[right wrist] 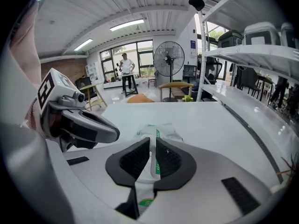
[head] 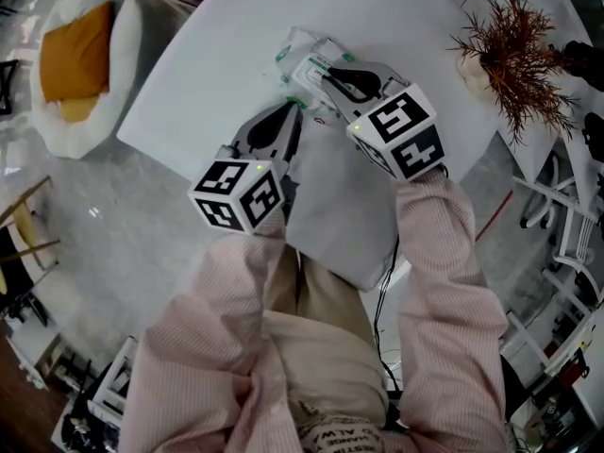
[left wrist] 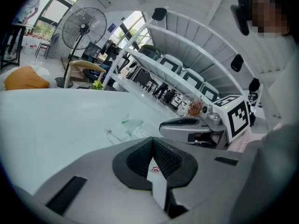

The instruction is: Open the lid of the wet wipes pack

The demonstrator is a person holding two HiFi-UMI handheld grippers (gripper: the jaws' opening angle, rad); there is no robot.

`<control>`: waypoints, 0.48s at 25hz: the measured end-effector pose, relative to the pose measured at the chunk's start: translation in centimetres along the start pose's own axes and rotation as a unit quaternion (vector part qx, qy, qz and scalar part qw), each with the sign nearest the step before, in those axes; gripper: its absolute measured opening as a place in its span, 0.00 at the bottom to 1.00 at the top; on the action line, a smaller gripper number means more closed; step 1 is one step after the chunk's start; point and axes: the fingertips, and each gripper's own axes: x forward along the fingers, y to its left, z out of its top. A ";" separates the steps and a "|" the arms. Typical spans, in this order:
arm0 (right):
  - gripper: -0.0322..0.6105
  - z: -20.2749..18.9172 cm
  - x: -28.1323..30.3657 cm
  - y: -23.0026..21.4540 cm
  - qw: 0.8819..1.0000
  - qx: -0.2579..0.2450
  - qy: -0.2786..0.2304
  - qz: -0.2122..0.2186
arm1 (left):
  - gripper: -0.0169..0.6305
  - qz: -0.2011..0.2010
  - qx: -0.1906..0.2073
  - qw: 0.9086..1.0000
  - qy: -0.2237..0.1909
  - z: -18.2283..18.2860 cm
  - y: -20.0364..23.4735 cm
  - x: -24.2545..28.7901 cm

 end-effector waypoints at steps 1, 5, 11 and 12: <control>0.10 0.1 -0.1 -0.1 1.000 -0.002 -0.002 -0.004 | 0.02 0.000 0.000 1.000 -0.001 0.1 0.0 0.0; 0.09 0.3 -0.6 -1.5 0.999 -0.007 -0.014 -0.029 | 0.02 0.004 -0.003 1.000 -0.003 0.0 -0.2 0.3; 0.07 0.4 -0.7 -3.7 0.998 0.004 -0.027 -0.056 | 0.02 0.007 -0.007 1.000 -0.008 0.0 -0.4 0.4; 0.07 0.4 -0.7 -4.0 0.998 0.012 -0.031 -0.057 | 0.02 0.008 -0.008 1.000 -0.008 -0.1 -0.4 0.4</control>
